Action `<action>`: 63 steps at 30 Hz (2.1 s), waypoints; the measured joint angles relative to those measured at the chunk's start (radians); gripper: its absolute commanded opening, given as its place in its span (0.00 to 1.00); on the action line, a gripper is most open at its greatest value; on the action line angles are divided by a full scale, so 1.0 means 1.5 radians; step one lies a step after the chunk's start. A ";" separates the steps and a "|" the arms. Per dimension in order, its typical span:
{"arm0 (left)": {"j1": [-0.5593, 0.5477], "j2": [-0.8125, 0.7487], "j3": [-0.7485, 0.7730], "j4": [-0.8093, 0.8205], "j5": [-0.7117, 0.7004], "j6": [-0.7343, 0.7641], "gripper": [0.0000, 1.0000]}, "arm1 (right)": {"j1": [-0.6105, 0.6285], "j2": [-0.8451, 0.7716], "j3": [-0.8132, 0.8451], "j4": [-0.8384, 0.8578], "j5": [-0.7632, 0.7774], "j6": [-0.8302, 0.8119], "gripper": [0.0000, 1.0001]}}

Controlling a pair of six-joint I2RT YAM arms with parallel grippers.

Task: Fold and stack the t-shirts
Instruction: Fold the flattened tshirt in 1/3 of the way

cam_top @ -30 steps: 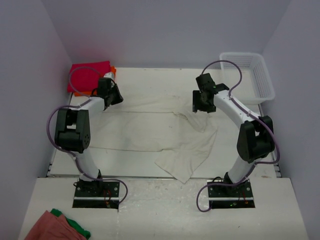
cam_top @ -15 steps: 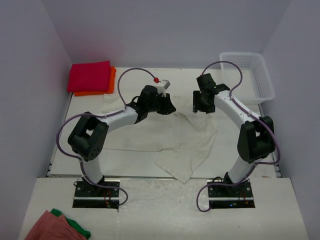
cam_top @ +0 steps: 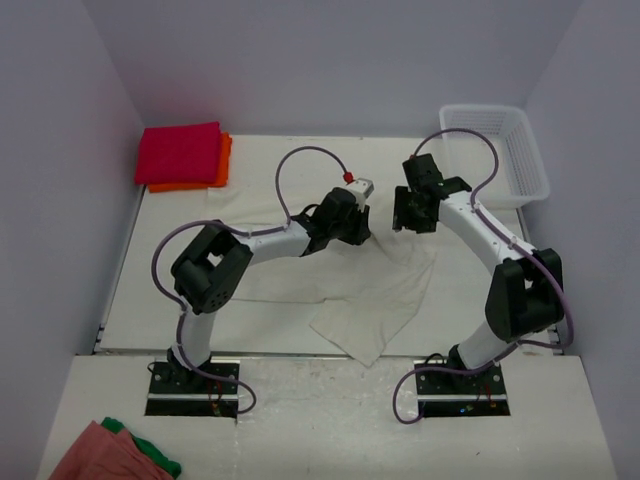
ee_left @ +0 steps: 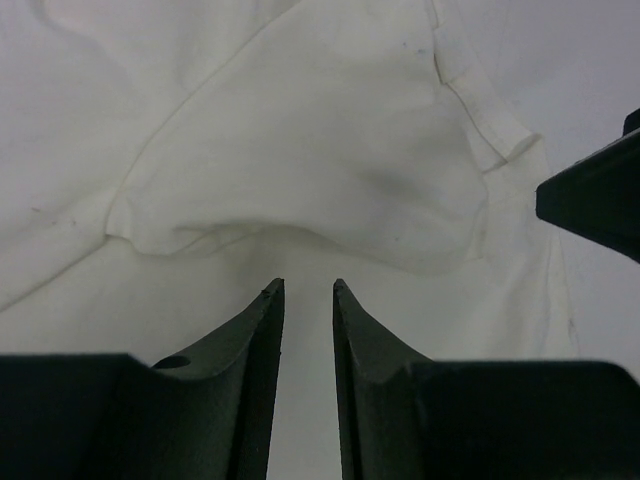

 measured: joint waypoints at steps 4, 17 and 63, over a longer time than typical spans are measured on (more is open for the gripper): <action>-0.016 0.006 0.005 -0.008 -0.027 0.001 0.27 | -0.006 -0.021 -0.001 0.005 0.000 0.000 0.56; -0.030 0.108 0.099 -0.050 -0.085 0.006 0.27 | -0.022 -0.062 -0.038 0.014 -0.001 0.000 0.57; -0.051 0.186 0.210 -0.096 -0.175 0.030 0.00 | -0.029 -0.079 -0.069 0.035 -0.038 -0.003 0.56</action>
